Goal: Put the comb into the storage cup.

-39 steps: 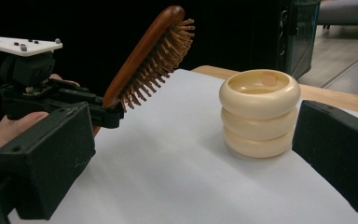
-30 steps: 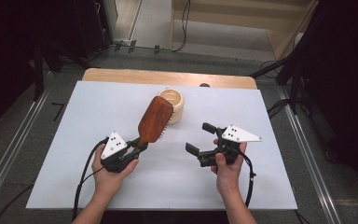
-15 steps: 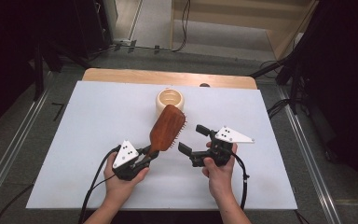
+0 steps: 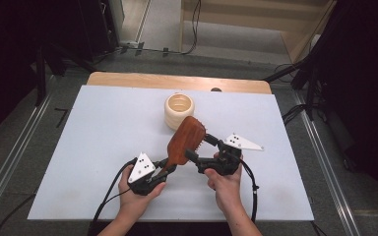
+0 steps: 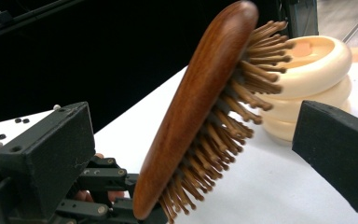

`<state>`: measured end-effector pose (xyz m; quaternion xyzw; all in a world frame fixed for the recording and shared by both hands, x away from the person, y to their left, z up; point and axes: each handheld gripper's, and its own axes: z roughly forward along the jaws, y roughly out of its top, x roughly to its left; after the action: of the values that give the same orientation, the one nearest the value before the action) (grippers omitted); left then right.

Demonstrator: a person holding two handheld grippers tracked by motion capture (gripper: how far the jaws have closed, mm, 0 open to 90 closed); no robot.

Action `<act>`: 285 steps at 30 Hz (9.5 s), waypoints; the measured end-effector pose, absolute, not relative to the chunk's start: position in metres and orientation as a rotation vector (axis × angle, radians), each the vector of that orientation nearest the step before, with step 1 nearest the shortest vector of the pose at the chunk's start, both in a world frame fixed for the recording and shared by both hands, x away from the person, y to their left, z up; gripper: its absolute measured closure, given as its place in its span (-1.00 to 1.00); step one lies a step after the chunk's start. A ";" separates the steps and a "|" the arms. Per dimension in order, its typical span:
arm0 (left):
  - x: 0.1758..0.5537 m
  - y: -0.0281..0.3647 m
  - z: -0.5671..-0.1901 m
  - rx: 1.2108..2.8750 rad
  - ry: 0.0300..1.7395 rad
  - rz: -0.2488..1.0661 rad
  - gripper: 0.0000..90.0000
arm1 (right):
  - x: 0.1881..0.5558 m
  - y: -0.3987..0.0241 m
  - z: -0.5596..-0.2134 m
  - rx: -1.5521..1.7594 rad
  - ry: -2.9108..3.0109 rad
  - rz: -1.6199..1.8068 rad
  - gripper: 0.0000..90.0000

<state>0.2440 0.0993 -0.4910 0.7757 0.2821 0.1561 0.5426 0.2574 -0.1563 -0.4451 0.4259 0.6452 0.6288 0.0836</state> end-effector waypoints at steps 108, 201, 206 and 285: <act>0.250 0.294 -0.484 1.670 0.985 0.573 -1.00 | 0.275 -0.182 -0.410 1.188 1.865 1.737 0.22; 0.248 0.293 -0.490 1.663 0.933 0.533 -1.00 | 0.358 -0.180 -0.352 1.152 1.740 1.794 0.21; 0.248 0.293 -0.490 1.664 0.932 0.533 -1.00 | 0.362 -0.181 -0.351 1.155 1.730 1.799 0.21; 0.248 0.291 -0.490 1.684 0.910 0.539 -1.00 | 0.428 -0.153 -0.402 1.300 1.735 1.718 0.20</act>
<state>0.2477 0.2907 -0.4904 0.7100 0.3835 0.2273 0.5452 0.4280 -0.1526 -0.4020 0.4615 0.6163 0.6103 0.1864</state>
